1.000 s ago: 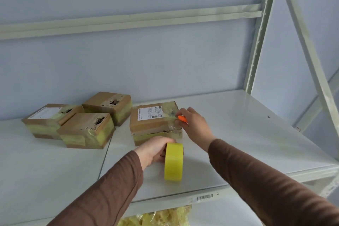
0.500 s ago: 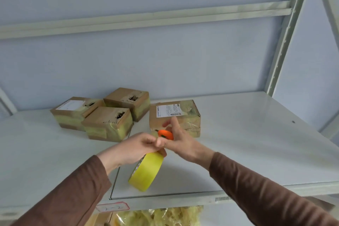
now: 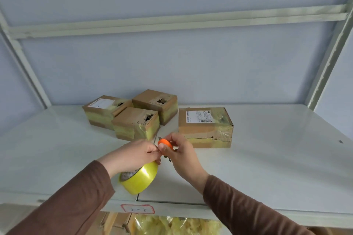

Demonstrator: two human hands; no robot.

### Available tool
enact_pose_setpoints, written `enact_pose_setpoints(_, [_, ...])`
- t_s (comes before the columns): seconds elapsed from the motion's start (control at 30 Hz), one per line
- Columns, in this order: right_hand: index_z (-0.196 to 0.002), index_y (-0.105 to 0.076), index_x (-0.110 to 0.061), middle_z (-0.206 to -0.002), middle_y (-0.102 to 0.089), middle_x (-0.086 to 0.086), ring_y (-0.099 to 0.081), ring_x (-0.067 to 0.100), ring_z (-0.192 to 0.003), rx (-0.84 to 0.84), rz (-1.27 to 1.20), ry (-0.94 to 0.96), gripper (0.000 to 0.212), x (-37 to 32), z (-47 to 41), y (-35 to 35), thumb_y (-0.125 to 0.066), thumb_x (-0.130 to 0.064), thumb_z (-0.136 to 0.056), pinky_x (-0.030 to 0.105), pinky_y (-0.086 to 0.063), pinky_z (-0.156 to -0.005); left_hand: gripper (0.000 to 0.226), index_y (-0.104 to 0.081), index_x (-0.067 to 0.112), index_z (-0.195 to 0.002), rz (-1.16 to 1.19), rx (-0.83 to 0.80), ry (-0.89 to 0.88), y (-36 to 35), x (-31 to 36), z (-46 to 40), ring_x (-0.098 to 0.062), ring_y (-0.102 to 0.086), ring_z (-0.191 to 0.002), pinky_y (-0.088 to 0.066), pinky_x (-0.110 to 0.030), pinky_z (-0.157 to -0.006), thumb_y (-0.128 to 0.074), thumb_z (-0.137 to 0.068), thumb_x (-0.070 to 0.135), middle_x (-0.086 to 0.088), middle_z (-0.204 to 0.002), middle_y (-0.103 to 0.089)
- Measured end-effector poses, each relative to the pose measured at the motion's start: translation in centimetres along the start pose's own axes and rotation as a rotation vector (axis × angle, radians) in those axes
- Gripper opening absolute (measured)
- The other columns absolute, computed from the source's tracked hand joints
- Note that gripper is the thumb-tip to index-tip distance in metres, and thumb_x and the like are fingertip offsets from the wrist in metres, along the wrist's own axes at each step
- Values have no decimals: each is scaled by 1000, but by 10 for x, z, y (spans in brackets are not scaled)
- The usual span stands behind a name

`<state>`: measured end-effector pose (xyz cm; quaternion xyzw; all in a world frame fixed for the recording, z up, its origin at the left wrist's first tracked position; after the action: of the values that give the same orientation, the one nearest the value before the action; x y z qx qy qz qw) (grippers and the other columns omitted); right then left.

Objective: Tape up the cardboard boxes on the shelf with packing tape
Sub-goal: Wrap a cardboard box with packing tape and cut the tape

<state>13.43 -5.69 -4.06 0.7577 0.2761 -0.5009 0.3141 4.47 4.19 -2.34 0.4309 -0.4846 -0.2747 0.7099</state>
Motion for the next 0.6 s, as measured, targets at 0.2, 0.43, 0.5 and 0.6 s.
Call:
enact_pose_setpoints(0.2, [-89,-68,-19,-88,-73,17,-62,20,-75,83,-113,-229,8,39,-5,-40,-74,-20,-94,43,-57,-75,27,-71,32,-89,-623,59,26,11,-28,-11,-10,-62,-100,-9,-39,-124,-54,-98,51,11,-92,-70])
enact_pose_setpoints(0.43, [-120,-54,-20,-99,-70,7,-66,24,-92,35,195,-309,24,53,-12,-31,-62,-30,-100,33,-54,-74,109,1,45,-161,51,-7,116,-20,-61,-17,-10,-46,-124,-37,-25,-100,-78,-86,43,11,-149,-43])
enact_pose_setpoints(0.5, [-128,-51,-18,-105,-72,8,-57,26,-113,-13,541,-160,29,37,-15,-26,-56,-29,-101,38,-51,-86,120,19,56,-154,27,23,102,-23,-60,-17,-12,-49,-113,-41,-26,-98,-79,-85,45,4,-154,-40])
enact_pose_setpoints(0.6, [-131,-52,-17,-118,-69,2,-49,23,-121,3,700,19,33,15,-8,-10,-59,-28,-100,35,-46,-92,116,18,61,-151,18,140,55,-16,-42,-21,-21,-51,-128,-41,-35,-107,-76,-84,56,6,-164,-28])
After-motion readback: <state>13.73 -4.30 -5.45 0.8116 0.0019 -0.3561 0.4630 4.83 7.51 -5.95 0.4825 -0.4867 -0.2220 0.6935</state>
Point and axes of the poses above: each hand's wrist, its own z-axis away from the middle knuckle, its own y-axis out of the back of the hand, x = y × z, the point moved 9 cm from there along -z, towards the middle knuckle
